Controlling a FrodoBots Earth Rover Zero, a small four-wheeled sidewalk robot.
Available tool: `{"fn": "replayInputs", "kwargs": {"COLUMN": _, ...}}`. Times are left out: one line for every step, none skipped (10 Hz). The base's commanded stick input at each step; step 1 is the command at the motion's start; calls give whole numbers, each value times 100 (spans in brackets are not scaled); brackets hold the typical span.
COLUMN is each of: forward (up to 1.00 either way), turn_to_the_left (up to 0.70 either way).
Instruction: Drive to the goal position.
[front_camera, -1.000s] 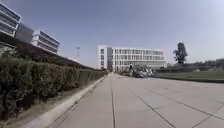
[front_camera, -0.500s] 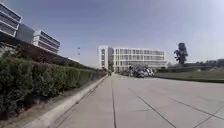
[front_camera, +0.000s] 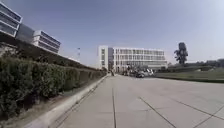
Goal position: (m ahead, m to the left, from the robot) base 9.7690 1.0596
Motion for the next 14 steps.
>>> {"fn": "replayInputs", "kwargs": {"forward": 0, "turn_to_the_left": 2}}
{"fn": "replayInputs", "kwargs": {"forward": 0, "turn_to_the_left": 5}}
{"fn": "replayInputs", "kwargs": {"forward": 0, "turn_to_the_left": 2}}
{"fn": "replayInputs", "kwargs": {"forward": 0, "turn_to_the_left": 0}}
{"fn": "replayInputs", "kwargs": {"forward": 0, "turn_to_the_left": 0}}
{"fn": "replayInputs", "kwargs": {"forward": 20, "turn_to_the_left": 0}}
{"fn": "replayInputs", "kwargs": {"forward": 50, "turn_to_the_left": 0}}
{"fn": "replayInputs", "kwargs": {"forward": 50, "turn_to_the_left": 3}}
{"fn": "replayInputs", "kwargs": {"forward": 50, "turn_to_the_left": 0}}
{"fn": "replayInputs", "kwargs": {"forward": 50, "turn_to_the_left": 0}}
{"fn": "replayInputs", "kwargs": {"forward": 50, "turn_to_the_left": 0}}
{"fn": "replayInputs", "kwargs": {"forward": 50, "turn_to_the_left": 0}}
{"fn": "replayInputs", "kwargs": {"forward": 50, "turn_to_the_left": 0}}
{"fn": "replayInputs", "kwargs": {"forward": 50, "turn_to_the_left": 0}}
